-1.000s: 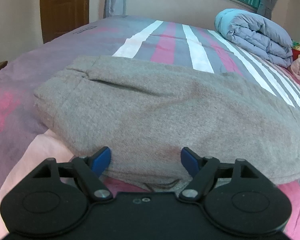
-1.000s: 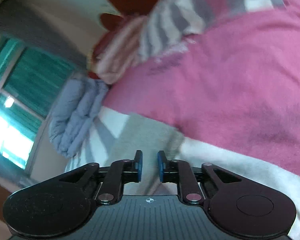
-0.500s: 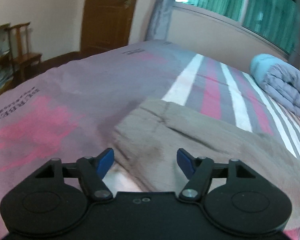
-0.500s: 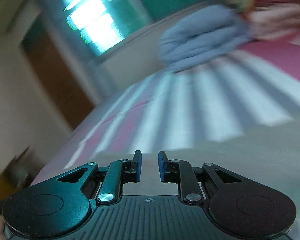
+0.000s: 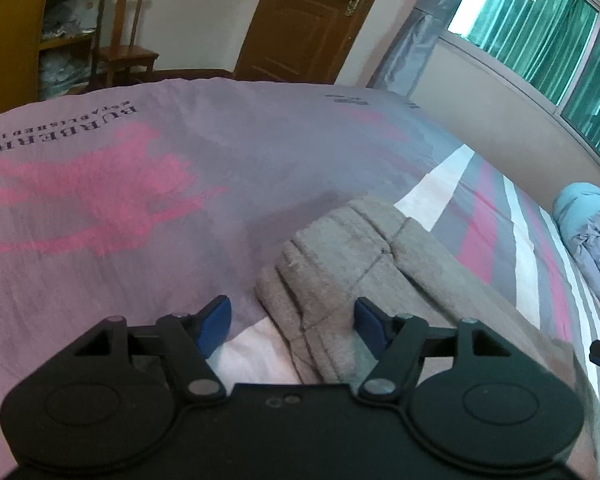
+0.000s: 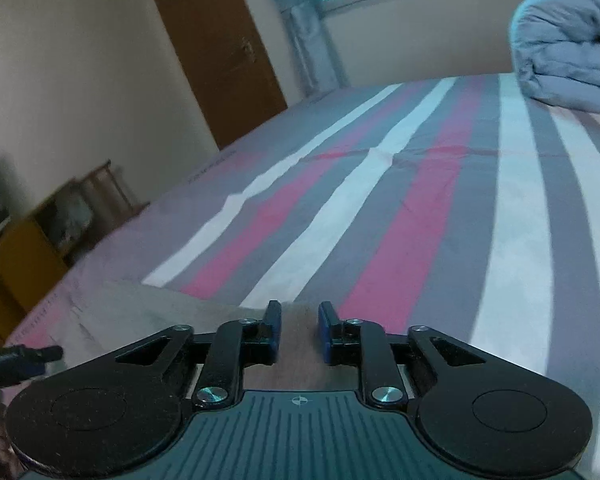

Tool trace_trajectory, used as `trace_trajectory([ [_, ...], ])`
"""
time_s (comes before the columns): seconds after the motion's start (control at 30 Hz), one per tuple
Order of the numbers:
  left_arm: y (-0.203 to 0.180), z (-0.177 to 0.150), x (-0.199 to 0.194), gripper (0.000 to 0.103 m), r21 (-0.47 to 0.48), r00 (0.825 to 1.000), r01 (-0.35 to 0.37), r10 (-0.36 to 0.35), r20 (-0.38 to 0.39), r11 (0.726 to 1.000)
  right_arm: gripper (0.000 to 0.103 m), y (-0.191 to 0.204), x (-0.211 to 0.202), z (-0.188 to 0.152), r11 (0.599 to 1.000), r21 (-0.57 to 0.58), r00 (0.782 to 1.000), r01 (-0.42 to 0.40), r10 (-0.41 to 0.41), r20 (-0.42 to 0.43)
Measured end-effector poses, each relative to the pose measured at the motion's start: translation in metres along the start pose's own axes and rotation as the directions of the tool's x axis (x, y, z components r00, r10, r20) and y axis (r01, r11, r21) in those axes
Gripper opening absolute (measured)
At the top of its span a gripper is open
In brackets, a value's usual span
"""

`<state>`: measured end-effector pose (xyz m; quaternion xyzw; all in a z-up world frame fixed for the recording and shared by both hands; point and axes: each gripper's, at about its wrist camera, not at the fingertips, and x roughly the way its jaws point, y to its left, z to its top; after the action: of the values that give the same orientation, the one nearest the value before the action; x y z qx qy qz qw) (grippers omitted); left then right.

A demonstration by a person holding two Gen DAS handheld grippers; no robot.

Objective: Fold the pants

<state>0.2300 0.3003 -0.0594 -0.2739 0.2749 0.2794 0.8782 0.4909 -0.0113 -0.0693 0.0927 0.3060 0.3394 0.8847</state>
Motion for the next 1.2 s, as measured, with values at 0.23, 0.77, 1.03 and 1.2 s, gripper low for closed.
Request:
trace_trajectory([
  [0.23,-0.005,-0.005,0.002,0.029,-0.013,0.999,0.031,-0.031,0.007,0.999,0.053,-0.005,0.034,0.007,0.996,-0.074,0.993,-0.043,0.035,-0.109],
  [0.77,-0.003,0.009,-0.004,0.065,0.101,0.999,-0.017,0.013,0.046,0.995,0.013,-0.005,0.049,-0.004,0.995,-0.075,0.991,0.065,-0.073,-0.112],
  [1.03,-0.028,-0.006,-0.039,0.062,0.168,0.993,-0.030,0.011,0.113,0.985,0.015,-0.002,-0.070,-0.026,0.996,-0.046,0.994,0.077,-0.073,0.085],
  [1.2,-0.061,-0.030,-0.036,0.063,0.287,0.996,-0.005,-0.020,0.083,0.958,0.015,0.025,-0.113,-0.077,0.991,-0.046,0.987,0.127,-0.121,0.108],
])
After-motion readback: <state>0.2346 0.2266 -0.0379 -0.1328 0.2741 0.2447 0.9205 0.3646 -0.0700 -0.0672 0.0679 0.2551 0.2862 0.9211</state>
